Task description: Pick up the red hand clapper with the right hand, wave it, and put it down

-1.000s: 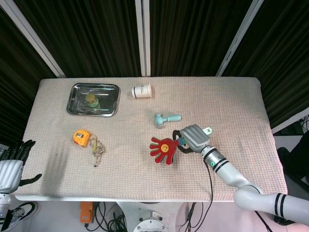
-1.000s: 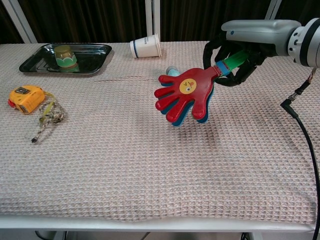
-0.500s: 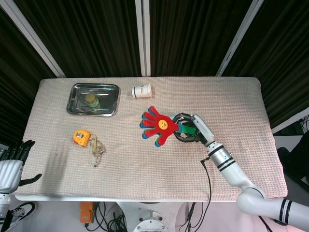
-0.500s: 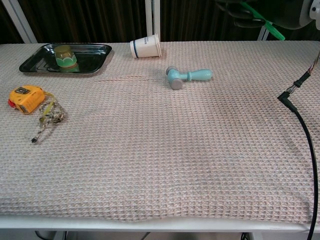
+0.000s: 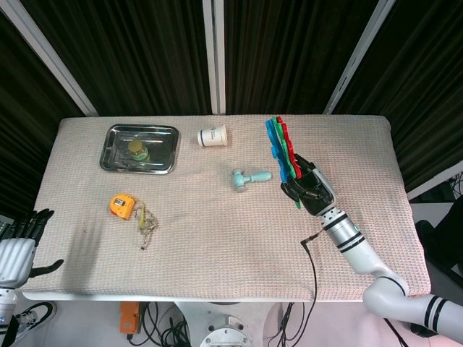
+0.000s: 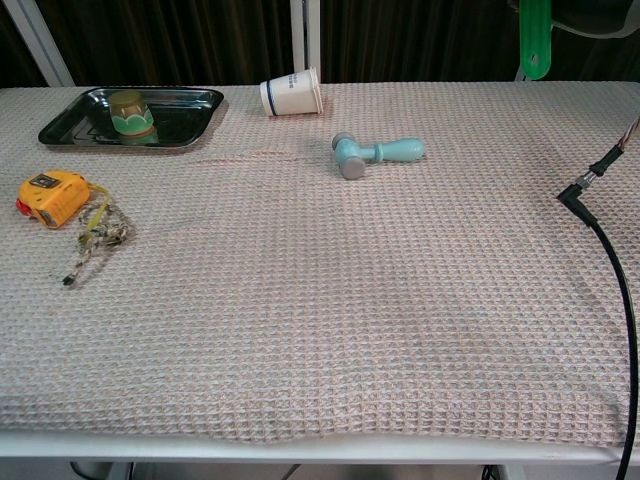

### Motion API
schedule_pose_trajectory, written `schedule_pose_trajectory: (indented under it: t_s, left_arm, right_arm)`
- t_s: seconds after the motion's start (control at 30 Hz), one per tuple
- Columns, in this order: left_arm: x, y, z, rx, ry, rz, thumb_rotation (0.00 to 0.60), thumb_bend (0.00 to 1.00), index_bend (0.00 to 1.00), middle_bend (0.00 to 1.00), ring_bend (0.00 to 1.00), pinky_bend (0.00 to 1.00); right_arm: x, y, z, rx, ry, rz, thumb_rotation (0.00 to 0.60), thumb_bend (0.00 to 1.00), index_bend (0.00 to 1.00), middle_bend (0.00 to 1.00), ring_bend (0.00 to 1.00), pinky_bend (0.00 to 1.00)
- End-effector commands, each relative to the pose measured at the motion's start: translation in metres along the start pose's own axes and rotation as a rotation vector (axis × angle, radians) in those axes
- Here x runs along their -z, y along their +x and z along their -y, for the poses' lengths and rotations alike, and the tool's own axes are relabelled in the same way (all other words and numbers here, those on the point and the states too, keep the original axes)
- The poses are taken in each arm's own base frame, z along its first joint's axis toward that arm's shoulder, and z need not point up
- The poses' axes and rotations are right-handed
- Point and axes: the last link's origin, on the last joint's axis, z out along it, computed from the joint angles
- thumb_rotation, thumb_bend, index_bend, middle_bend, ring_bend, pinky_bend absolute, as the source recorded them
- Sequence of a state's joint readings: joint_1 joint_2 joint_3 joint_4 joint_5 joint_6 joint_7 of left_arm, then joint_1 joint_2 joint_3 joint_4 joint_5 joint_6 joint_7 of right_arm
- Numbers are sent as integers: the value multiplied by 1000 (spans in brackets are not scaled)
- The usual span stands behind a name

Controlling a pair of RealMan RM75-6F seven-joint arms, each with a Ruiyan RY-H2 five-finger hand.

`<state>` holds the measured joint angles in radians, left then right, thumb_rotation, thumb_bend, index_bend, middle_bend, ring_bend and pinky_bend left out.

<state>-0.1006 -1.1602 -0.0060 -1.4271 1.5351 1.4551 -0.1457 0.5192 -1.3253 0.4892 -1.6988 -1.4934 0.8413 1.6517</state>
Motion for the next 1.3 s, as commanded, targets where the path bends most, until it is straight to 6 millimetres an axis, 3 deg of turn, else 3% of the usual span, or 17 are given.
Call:
schedule_pose_trajectory:
  t_s: [0.03,0.13,0.27,0.47,0.63,0.73,0.83,0.93,1.07,1.17,1.3]
  left_arm:
    - [0,0,0,1,0,0,600,106,34,40,0,20]
    - [1,-1,0,1,2,3,600,106,34,40,0,20]
    - [2,-1,-1,41,-2,10,600,106,34,40,0,20]
    - [3,0,1,28,2,6,600,106,34,40,0,19]
    - [2,-1,1,25,1,6,600,106,34,40,0,19]
    - [1,-1,-1,22,-3,5,600,106,34,40,0,18]
    - [1,0,-1,18,-4,1,600,106,34,40,0,18]
    - [2,0,-1,11,-3,-3,600,106,34,40,0,18]
    - [2,2,0,4,1,-23,600,106,34,40,0,11]
    - [3,3,-2,6,-13,-41,600,106,34,40,0,2]
    - [3,4,-3,-3,-22,-67,600,106,39,40,0,0]
  right_arm:
    - [0,9,-20,1251,-12,104,600,513,878,799,893,1000]
    - [-1,11,-27,1621,-19,97,600,510,878,808,893,1000]
    - [3,19,-29,1933,-149,112,600,510,880,824,893,1000]
    - [5,18,-23,1981,-299,39,600,510,893,828,893,1000]
    - [4,6,-17,1905,-274,1,600,510,893,827,893,1000]
    - [2,-3,-10,1744,-168,-66,600,506,890,827,893,1000]
    - [3,-11,6,1418,73,-179,600,492,879,827,893,1000]
    - [9,-14,17,945,251,-220,600,477,863,827,893,1000]
    - [16,-9,32,356,235,-185,600,477,862,824,893,1000]
    - [21,8,49,235,247,-199,600,477,838,817,893,1000]
    - [27,17,54,95,223,-194,600,477,831,811,893,1000]
